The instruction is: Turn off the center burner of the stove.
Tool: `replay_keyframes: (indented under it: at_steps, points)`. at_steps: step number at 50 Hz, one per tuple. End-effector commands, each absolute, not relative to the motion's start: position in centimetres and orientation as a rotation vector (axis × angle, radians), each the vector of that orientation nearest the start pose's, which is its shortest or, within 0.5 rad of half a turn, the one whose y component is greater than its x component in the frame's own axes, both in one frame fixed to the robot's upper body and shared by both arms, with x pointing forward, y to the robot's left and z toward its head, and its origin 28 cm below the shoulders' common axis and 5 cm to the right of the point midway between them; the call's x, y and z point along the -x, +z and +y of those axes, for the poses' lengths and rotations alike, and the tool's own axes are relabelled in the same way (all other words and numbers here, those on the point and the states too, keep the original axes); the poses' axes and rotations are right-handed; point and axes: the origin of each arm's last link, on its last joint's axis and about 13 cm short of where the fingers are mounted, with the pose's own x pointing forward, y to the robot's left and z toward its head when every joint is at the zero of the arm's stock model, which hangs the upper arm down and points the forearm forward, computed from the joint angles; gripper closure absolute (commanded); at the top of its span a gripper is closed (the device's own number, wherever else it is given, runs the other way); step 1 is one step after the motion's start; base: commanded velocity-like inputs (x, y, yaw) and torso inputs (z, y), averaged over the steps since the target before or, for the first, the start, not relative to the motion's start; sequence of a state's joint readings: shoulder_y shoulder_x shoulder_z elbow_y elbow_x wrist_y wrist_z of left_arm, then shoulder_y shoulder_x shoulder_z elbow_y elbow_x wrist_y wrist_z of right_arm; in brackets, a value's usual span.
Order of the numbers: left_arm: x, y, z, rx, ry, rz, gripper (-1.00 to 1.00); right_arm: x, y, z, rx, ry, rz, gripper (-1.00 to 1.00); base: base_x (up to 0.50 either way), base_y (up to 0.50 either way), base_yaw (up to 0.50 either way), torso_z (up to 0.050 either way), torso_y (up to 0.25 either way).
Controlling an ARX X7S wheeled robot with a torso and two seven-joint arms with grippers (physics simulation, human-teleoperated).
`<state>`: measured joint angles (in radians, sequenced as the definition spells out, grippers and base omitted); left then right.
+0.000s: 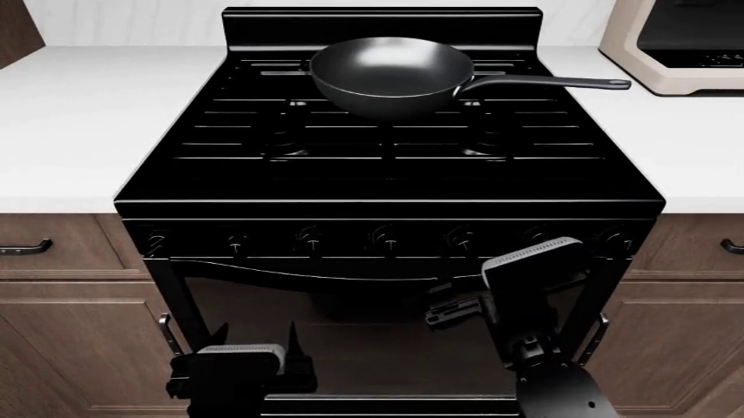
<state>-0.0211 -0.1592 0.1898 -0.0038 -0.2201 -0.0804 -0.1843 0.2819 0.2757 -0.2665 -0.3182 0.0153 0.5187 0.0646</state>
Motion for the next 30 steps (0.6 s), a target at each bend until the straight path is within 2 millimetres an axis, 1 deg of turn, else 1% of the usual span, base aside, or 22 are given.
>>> replay_keyframes:
  at_steps: [1, 13, 30]
  points:
    - [-21.0, 0.8, 20.4, 0.043, -0.002, 0.105, -1.00, -26.0, 10.0, -11.1, 0.340, 0.123, 0.002, -1.00, 0.00, 0.00, 0.00, 0.000, 0.000]
    - [-21.0, 0.7, 20.4, 0.043, 0.002, 0.108, -1.00, -27.2, 10.1, -11.2, 0.356, 0.106, 0.008, -1.00, 0.00, 0.00, 0.00, 0.000, 0.000]
    - [-21.1, 0.7, 20.5, 0.052, 0.007, 0.115, -1.00, -28.9, 9.6, -11.1, 0.373, 0.116, 0.038, -1.00, 0.00, 0.00, 0.00, 0.000, 0.000]
